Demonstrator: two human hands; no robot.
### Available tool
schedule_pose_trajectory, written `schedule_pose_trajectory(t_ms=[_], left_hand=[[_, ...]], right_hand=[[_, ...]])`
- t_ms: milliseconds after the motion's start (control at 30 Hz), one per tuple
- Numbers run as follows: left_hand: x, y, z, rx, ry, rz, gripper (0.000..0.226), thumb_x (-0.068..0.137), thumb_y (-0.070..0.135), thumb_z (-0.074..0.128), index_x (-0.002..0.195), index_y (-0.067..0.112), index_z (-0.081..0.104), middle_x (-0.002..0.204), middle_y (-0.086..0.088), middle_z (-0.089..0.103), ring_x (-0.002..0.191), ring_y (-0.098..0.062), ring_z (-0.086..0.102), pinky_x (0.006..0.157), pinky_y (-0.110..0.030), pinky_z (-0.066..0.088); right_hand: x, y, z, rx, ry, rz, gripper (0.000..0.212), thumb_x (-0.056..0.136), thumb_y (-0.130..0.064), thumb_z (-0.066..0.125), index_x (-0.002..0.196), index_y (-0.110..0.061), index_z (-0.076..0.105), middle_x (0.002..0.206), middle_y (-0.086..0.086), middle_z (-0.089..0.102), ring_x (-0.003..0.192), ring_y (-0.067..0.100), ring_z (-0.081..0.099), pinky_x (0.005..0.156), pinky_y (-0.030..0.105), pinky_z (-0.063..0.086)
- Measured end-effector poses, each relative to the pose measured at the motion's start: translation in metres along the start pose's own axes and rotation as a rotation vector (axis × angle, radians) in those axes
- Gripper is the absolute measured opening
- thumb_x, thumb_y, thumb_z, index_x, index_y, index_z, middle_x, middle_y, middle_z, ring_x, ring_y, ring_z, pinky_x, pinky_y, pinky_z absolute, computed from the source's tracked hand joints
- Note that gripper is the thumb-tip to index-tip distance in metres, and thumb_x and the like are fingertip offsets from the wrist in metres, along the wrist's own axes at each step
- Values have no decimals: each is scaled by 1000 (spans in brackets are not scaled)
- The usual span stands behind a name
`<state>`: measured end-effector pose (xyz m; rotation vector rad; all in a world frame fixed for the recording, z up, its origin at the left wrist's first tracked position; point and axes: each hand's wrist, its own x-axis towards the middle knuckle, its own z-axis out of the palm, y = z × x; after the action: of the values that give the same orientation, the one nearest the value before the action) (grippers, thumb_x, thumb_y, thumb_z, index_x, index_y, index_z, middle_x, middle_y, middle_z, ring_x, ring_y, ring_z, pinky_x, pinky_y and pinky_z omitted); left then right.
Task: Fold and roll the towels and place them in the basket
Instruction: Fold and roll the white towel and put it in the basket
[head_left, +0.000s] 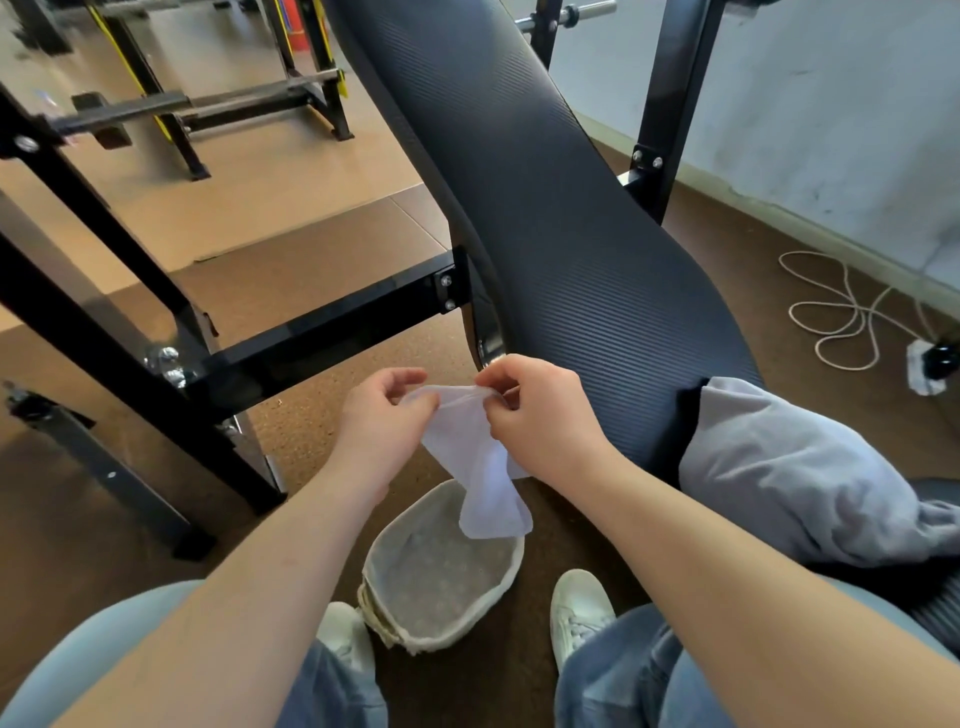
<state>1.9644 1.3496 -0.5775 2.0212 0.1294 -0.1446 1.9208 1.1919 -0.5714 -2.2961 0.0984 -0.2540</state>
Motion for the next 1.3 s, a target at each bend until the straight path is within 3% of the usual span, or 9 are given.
schedule_pose_trajectory(t_ms=[200,367,500,633,767,867,1000,1167,1300], left_hand=[[4,-6,-5,-155,-107,-275,36,93,13,69,125,26,59,112,2,62,98,-17,61,76,-33,58],[7,-18,-10,163,-99,-183,30,94,3,64,113,26,65,108,1,66,94,-18,64,70,-30,61],[9,-14,-23,151,-16,-73,22,96,11,63,99,31,70,98,9,64,87,-14,59,62,-27,49],[9,-5,-38,74,34,23,21,93,16,63,95,35,74,97,12,65,91,-13,57,74,-34,51],[7,0,-49,137,-61,18,25,98,15,55,100,31,74,82,-4,69,71,-19,60,55,-30,49],[4,3,-48,182,-175,-87,29,100,10,50,109,23,74,86,-10,74,71,-21,72,56,-29,59],[4,3,-46,62,-217,-238,28,105,17,46,127,19,64,98,-12,74,76,-22,78,65,-36,64],[4,10,-53,-7,-420,-205,20,95,41,68,105,24,67,96,-4,77,83,-15,78,77,-31,62],[2,8,-54,107,-382,-116,14,88,17,78,100,21,73,88,0,78,73,-11,75,67,-23,61]], right_hand=[[0,-2,-12,-54,-31,-111,19,98,-7,64,113,-15,72,107,-5,66,90,11,66,78,22,59],[3,0,-16,-115,-29,-163,18,98,-9,65,113,-16,72,109,-5,66,94,8,62,78,12,51],[4,5,-24,-363,-119,-176,25,104,-17,54,126,-19,66,119,-2,64,98,12,57,73,12,36],[4,4,-20,-466,-200,-155,25,103,-18,54,126,-20,65,117,0,64,105,20,62,82,24,46],[5,4,-21,-404,-76,-195,23,101,-13,58,121,-19,67,115,-1,65,102,17,61,81,21,43],[5,8,-17,-434,-188,-100,25,102,-12,55,123,-20,65,117,-2,64,107,18,59,83,23,39],[6,1,-18,-297,-180,-9,19,103,-14,49,118,-20,60,105,-6,59,96,15,57,72,20,40],[8,-3,-26,172,-221,327,17,107,-19,41,119,-20,51,106,-4,57,96,20,63,79,41,63],[14,-2,-27,316,-221,486,17,106,-17,45,122,-18,53,112,0,52,100,24,63,79,46,65]])
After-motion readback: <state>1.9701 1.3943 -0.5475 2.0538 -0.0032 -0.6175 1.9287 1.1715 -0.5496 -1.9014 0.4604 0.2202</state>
